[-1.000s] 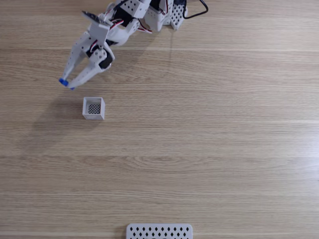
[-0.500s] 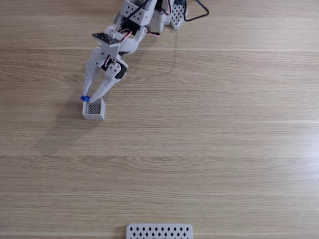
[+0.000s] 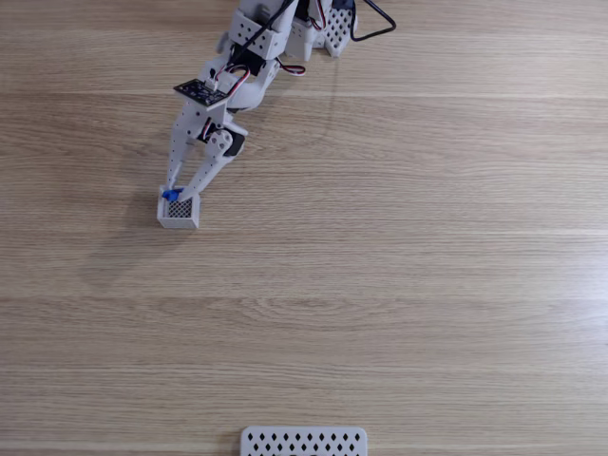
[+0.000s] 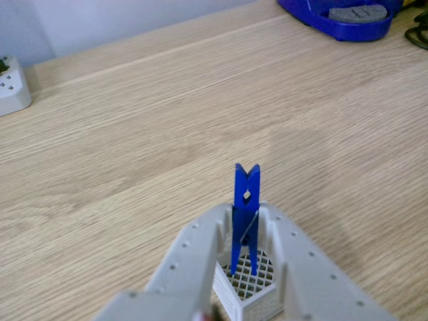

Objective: Grasp a peg and put it in the crate.

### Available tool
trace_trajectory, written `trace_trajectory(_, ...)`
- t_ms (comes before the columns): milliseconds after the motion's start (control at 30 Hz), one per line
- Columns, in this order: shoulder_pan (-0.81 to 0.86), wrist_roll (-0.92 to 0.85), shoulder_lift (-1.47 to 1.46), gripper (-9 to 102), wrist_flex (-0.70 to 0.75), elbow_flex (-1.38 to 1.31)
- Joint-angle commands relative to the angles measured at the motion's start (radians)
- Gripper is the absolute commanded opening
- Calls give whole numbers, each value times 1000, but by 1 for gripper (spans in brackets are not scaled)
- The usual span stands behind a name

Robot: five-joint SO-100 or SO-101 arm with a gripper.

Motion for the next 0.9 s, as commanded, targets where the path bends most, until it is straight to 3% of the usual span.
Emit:
trace_trajectory(0,2,-3,15,-1,-37,-74)
trace_trajectory(233,26,-3,15,0,-37,-75)
trace_trajectory(500,26,-3,17,9,-37,-74)
trace_trajectory(867,26,-3,17,9,-37,-72)
